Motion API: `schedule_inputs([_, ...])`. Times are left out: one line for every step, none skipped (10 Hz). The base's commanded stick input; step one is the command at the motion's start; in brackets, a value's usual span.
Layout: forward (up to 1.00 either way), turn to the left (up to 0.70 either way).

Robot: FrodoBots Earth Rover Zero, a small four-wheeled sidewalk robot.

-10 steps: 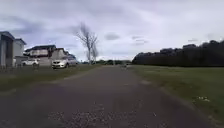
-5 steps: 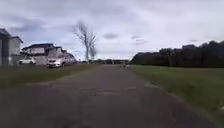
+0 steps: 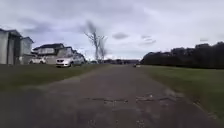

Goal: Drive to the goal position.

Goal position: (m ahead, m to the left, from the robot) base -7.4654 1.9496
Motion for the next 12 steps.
schedule_inputs([1.00,0.00])
schedule_inputs([1.00,0.00])
schedule_inputs([1.00,0.00])
schedule_inputs([1.00,0.03])
schedule_inputs([1.00,0.22])
schedule_inputs([0.46,0.37])
schedule_inputs([0.00,0.45])
schedule_inputs([0.00,0.45])
schedule_inputs([0.00,0.45])
schedule_inputs([0.00,0.45])
schedule_inputs([0.00,0.45])
schedule_inputs([0.00,0.45])
